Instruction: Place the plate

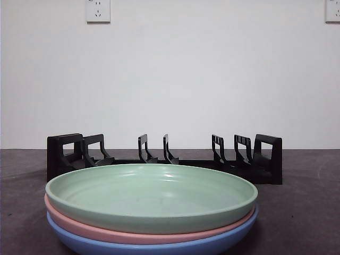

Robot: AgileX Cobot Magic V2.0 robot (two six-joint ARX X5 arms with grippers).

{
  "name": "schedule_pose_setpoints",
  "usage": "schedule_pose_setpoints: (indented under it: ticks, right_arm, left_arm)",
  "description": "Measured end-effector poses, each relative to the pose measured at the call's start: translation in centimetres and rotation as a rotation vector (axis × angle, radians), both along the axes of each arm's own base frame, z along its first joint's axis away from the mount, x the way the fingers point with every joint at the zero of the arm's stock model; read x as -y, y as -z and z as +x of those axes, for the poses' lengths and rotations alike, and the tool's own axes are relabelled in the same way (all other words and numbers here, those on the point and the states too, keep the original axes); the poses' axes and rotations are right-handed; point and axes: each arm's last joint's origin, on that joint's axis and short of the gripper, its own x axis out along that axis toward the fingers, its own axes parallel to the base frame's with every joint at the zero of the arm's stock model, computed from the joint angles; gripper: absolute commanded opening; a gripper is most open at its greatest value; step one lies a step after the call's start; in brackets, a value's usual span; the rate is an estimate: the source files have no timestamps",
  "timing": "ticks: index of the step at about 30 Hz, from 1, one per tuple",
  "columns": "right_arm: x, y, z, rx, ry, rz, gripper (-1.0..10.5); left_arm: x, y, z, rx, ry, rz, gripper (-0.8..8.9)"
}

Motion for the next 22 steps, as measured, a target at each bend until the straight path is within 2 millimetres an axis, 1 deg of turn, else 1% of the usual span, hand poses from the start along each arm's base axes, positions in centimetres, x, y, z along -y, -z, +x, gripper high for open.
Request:
schedule_pose_setpoints:
  ticks: [4, 7, 10, 12, 15, 20, 22]
  right_arm:
    - [0.4, 5.2, 1.9, 0.057, -0.003, -0.018, 0.2]
    - [0.8, 8.2, 2.6, 0.033, -0.014, -0.04, 0.2]
    - [1.2, 10.5, 2.9, -0.025, 0.002, -0.071, 0.2]
    - [1.4, 11.7, 3.1, -0.064, 0.016, -0.089, 0.2]
    - [1.5, 12.8, 3.2, -0.11, 0.015, -0.108, 0.2]
    - [1.6, 13.1, 3.2, -0.113, 0.014, -0.149, 0.2]
    - [1.6, 13.6, 3.2, -0.121, 0.014, -0.16, 0.2]
  left_arm:
    - [0.0, 0.0, 0.0, 0.0, 0.0, 0.0, 0.21]
    - [0.0, 0.0, 0.0, 0.0, 0.0, 0.0, 0.21]
    - [0.0, 0.0, 0.0, 0.0, 0.0, 0.0, 0.21]
    - [0.0, 0.0, 0.0, 0.0, 0.0, 0.0, 0.21]
    - [0.0, 0.0, 0.0, 0.0, 0.0, 0.0, 0.21]
    - [0.0, 0.0, 0.0, 0.0, 0.0, 0.0, 0.21]
    - [0.0, 0.0, 0.0, 0.0, 0.0, 0.0, 0.21]
